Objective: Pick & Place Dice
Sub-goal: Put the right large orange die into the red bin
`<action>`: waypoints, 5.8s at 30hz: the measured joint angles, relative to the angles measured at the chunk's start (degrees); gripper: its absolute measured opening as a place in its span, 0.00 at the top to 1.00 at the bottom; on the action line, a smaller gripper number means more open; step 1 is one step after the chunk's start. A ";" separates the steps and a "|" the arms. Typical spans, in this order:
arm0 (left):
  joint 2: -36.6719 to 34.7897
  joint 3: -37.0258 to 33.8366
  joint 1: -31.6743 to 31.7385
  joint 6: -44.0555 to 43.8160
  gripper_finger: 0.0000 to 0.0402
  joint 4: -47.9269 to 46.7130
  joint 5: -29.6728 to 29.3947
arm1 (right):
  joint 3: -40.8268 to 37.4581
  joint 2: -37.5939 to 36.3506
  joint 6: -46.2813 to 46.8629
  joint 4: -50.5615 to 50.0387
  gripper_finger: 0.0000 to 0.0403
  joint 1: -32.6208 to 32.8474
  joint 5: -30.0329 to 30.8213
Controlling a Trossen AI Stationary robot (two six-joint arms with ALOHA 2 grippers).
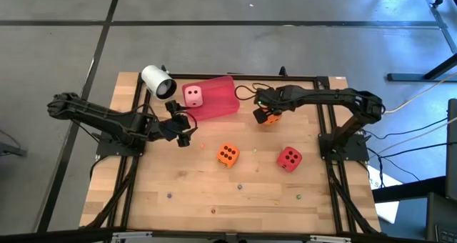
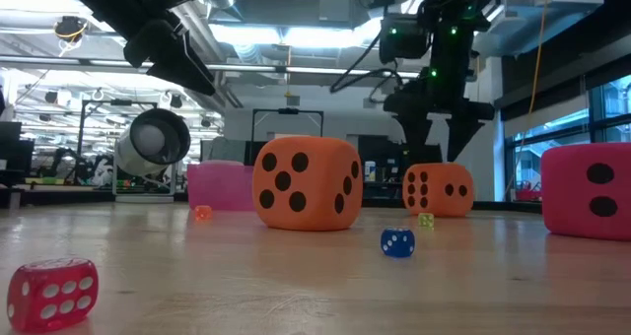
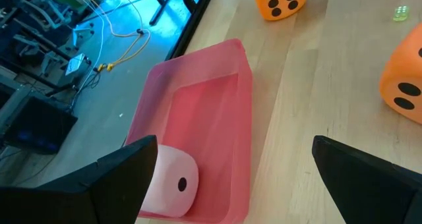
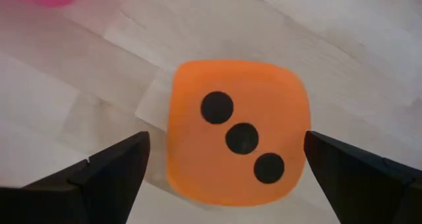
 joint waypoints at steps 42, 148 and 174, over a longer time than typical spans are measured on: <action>-0.02 0.00 0.00 0.00 0.00 0.00 0.00 | -4.00 0.73 5.74 2.13 0.01 -0.06 2.78; 1.88 0.00 1.53 0.68 0.00 16.32 4.19 | 21.95 25.73 -72.97 46.83 0.13 -3.50 -11.34; 14.23 0.00 22.43 9.81 0.57 25.93 11.98 | 21.94 25.84 -73.96 46.95 0.03 -3.30 -13.99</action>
